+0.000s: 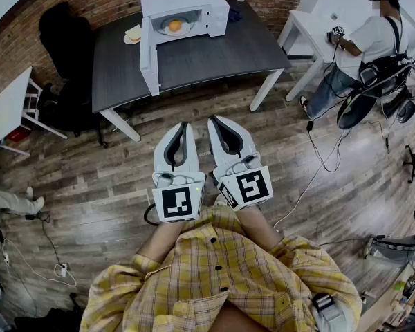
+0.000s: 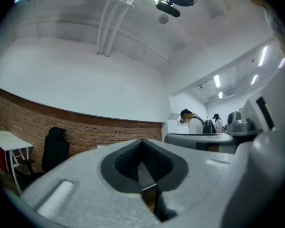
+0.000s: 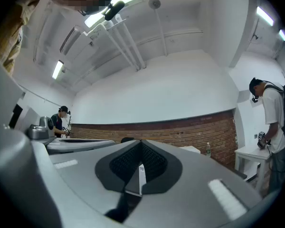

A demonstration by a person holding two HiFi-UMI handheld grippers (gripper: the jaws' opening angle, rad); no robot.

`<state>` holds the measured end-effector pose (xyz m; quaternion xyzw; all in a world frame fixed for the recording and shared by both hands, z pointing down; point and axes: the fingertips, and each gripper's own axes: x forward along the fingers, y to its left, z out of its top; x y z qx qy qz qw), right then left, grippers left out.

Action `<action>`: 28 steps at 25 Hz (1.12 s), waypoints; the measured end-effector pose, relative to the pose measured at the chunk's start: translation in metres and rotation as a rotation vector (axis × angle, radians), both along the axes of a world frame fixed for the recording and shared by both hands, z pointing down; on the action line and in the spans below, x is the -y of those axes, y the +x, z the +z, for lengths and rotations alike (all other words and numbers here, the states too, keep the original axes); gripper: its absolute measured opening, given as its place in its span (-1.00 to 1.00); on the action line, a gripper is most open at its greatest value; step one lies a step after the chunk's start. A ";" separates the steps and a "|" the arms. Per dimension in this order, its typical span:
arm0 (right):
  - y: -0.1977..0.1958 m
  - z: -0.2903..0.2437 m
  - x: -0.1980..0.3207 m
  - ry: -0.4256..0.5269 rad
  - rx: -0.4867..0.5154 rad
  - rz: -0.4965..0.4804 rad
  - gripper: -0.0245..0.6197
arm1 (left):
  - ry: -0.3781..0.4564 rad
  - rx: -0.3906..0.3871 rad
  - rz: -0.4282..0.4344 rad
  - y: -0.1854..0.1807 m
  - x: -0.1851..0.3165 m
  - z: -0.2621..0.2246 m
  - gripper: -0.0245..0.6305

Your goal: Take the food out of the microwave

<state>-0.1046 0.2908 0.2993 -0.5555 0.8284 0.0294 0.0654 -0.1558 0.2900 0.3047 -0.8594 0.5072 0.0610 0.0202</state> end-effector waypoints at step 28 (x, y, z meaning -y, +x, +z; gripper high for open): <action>0.105 0.006 0.003 0.058 -0.012 -0.074 -0.92 | 0.023 0.038 -0.101 0.104 0.002 0.008 -0.93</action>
